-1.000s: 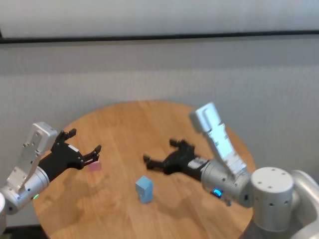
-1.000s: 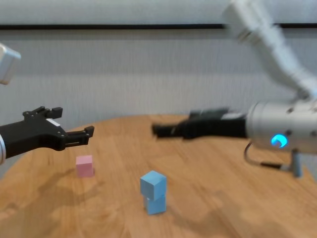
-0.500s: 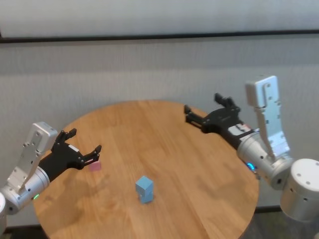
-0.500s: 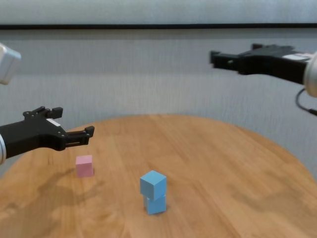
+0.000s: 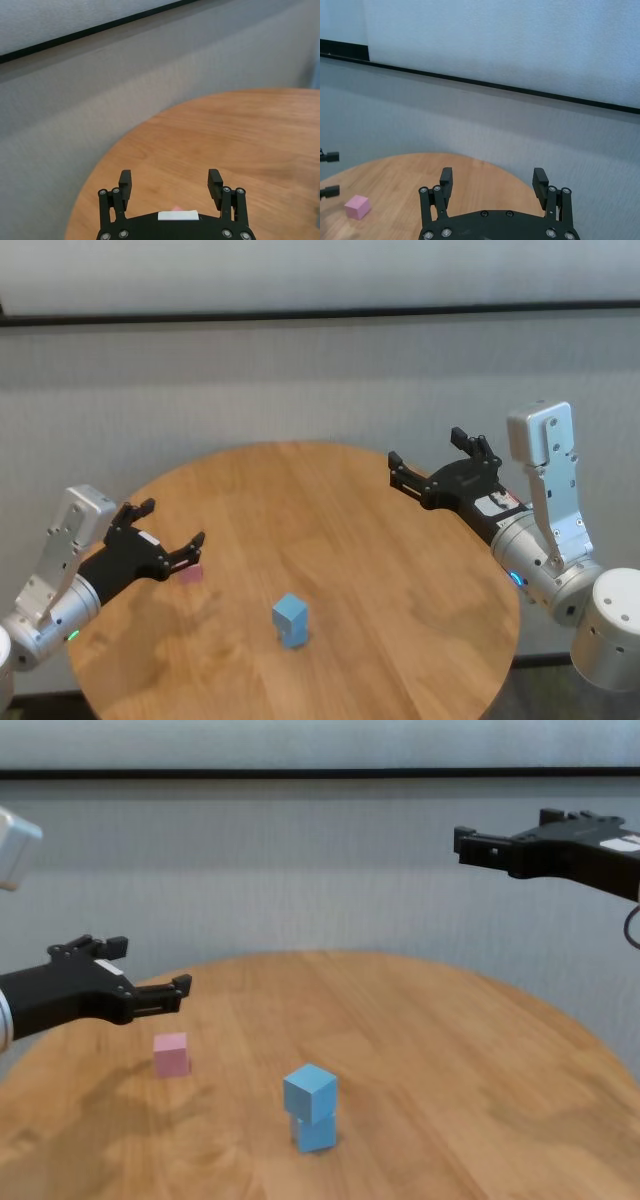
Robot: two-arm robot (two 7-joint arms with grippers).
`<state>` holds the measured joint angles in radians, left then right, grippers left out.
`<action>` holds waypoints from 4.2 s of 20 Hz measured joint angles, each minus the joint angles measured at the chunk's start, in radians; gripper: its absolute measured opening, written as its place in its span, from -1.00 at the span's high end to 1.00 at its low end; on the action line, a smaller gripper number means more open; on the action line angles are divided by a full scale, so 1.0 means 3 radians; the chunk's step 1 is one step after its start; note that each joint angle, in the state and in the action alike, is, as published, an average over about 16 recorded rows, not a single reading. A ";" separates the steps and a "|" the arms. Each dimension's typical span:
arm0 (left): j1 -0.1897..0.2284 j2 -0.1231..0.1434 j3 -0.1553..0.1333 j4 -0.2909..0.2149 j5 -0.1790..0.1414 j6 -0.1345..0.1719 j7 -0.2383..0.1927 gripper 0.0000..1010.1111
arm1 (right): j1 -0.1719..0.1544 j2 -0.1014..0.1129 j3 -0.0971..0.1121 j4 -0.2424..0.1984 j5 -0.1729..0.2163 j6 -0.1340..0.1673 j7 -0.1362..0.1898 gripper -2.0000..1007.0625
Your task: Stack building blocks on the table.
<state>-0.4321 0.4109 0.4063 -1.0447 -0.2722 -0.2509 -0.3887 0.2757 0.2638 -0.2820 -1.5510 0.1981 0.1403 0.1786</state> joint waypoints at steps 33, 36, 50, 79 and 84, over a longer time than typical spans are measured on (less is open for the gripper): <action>-0.0081 -0.0622 -0.0257 -0.0012 0.0081 0.1513 0.0776 -0.98 | 0.0016 -0.0011 -0.0020 -0.0008 0.0036 0.0049 0.0012 -1.00; -0.0109 -0.0680 -0.0280 0.0056 0.0097 0.1530 0.0806 -0.98 | 0.0017 -0.0011 -0.0020 -0.0008 0.0037 0.0050 0.0012 -1.00; -0.0091 -0.0763 -0.0365 0.0032 0.0225 0.1686 0.0916 -0.98 | 0.0018 -0.0012 -0.0021 -0.0008 0.0038 0.0052 0.0011 -0.99; -0.0082 -0.0904 -0.0516 0.0025 0.0374 0.1965 0.0888 -0.98 | 0.0018 -0.0012 -0.0021 -0.0008 0.0038 0.0052 0.0011 -0.99; -0.0116 -0.0934 -0.0540 0.0095 0.0400 0.1928 0.0856 -0.98 | 0.0018 -0.0012 -0.0021 -0.0008 0.0038 0.0052 0.0011 -0.99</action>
<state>-0.4668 0.1307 0.2442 -1.0162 -0.1521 0.3273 -0.1319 0.2810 0.2602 -0.2882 -1.5535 0.2094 0.1560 0.1821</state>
